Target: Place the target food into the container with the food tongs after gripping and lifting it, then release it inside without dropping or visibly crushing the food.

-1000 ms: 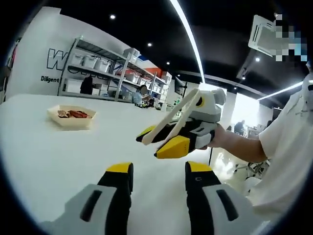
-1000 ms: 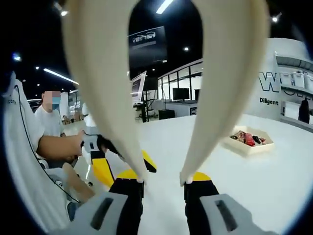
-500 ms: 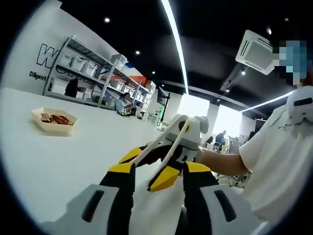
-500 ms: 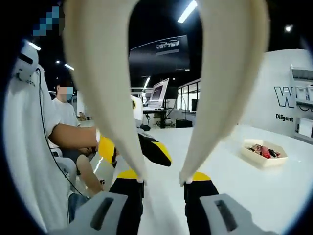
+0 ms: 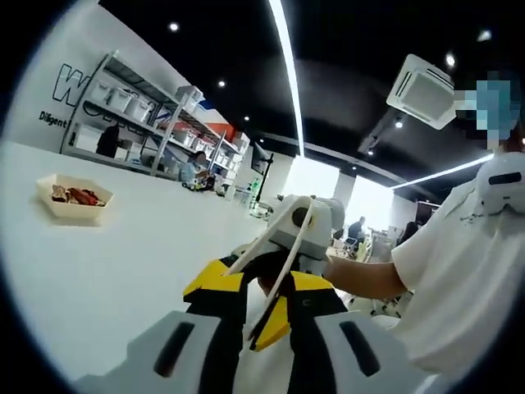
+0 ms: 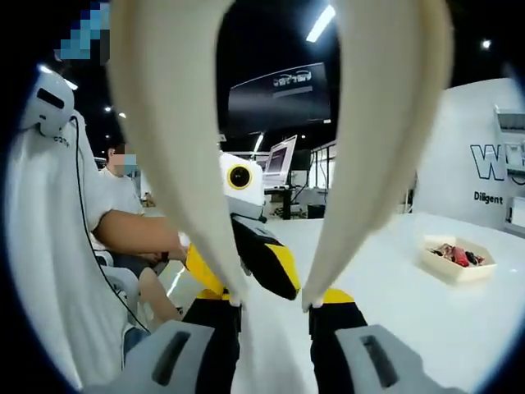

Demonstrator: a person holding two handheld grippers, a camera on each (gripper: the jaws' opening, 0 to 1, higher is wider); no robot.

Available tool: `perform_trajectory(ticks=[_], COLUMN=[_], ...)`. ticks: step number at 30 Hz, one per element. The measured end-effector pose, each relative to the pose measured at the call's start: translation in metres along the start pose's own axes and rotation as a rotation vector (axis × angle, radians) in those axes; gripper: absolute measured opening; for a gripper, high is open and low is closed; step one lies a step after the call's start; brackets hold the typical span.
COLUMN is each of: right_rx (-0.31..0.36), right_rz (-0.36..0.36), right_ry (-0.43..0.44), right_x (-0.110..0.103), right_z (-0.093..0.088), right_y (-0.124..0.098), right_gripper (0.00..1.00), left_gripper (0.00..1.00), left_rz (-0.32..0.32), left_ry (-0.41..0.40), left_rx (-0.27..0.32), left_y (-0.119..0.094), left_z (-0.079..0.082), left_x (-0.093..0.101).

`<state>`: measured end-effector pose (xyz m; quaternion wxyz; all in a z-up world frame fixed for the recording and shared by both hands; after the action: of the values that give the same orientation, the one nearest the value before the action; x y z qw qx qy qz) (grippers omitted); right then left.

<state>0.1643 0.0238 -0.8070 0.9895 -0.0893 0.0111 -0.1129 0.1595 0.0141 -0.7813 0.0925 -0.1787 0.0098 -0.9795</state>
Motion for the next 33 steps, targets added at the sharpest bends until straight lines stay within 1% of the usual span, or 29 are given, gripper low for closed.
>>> perform_trajectory(ticks=[1, 2, 3, 4, 5, 10, 11, 13, 14, 16, 18, 19, 21, 24, 26, 28, 30, 33], right_rx=[0.003, 0.004, 0.004, 0.001, 0.004, 0.004, 0.018, 0.017, 0.027, 0.038, 0.036, 0.039, 0.031, 0.026, 0.033, 0.046, 0.052, 0.051], right_rz=[0.001, 0.007, 0.023, 0.031, 0.034, 0.071, 0.09, 0.078, 0.076, 0.075, 0.079, 0.077, 0.075, 0.075, 0.068, 0.07, 0.067, 0.062], right_ry=[0.003, 0.008, 0.022, 0.029, 0.039, 0.06, 0.098, 0.096, 0.08, 0.071, 0.082, 0.073, 0.047, 0.045, 0.057, 0.088, 0.099, 0.12], right_x=[0.0, 0.0, -0.003, -0.003, -0.004, -0.009, -0.011, -0.008, -0.007, -0.005, -0.003, -0.003, -0.002, -0.001, 0.003, 0.005, 0.008, 0.011], right_z=[0.0, 0.0, 0.0, -0.001, 0.0, -0.002, -0.001, -0.002, -0.001, 0.001, 0.001, 0.001, 0.0, -0.001, -0.001, -0.001, -0.003, -0.005], right_y=[0.0, 0.001, 0.002, 0.002, 0.002, 0.001, 0.001, -0.001, -0.003, -0.006, -0.008, -0.008, -0.01, -0.017, -0.023, -0.029, -0.034, -0.041], right_gripper=[0.27, 0.27, 0.27, 0.28, 0.28, 0.33, 0.34, 0.34, 0.35, 0.34, 0.36, 0.37, 0.36, 0.36, 0.36, 0.33, 0.31, 0.28], left_gripper=[0.15, 0.12, 0.11, 0.1, 0.09, 0.03, 0.02, 0.02, 0.02, 0.02, 0.02, 0.02, 0.02, 0.02, 0.02, 0.02, 0.02, 0.02], left_rz=[-0.004, -0.025, -0.041, -0.036, -0.055, -0.076, -0.08, -0.074, -0.072, -0.076, -0.079, -0.072, -0.065, -0.066, -0.064, -0.055, -0.06, -0.05], left_ry=[-0.001, -0.012, -0.016, -0.009, -0.012, -0.035, -0.038, -0.032, -0.03, -0.027, -0.022, -0.017, -0.009, -0.01, -0.012, -0.008, -0.012, -0.008], left_rx=[-0.005, -0.021, -0.019, -0.019, -0.02, -0.029, -0.025, -0.018, -0.016, -0.032, -0.04, -0.044, -0.062, -0.077, -0.081, -0.078, -0.086, -0.091], left_y=[0.0, 0.002, 0.003, 0.002, 0.002, 0.002, 0.002, 0.001, 0.0, -0.001, -0.001, -0.002, -0.002, -0.004, -0.005, -0.006, -0.006, -0.006], left_z=[-0.001, -0.002, -0.002, -0.002, -0.002, -0.003, -0.003, -0.001, 0.0, -0.002, -0.003, -0.003, -0.005, -0.008, -0.009, -0.008, -0.009, -0.011], left_x=[0.001, 0.003, 0.005, 0.004, 0.007, 0.007, 0.007, 0.006, 0.005, 0.005, 0.006, 0.005, 0.003, 0.002, 0.0, -0.002, -0.002, -0.004])
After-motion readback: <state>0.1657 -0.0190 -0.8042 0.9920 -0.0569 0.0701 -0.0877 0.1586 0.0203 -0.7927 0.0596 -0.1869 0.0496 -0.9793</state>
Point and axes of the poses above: the point that each gripper's makers call its tool centre point, and the gripper's own axes: y roughly forward along the fingers, x roughly to its right, z roughly out of its top, the point moved 2 cm from there along -y, roughly backward along the fingers, and after that the axes turned 3 degrees about -x, right-handed, at the moved point
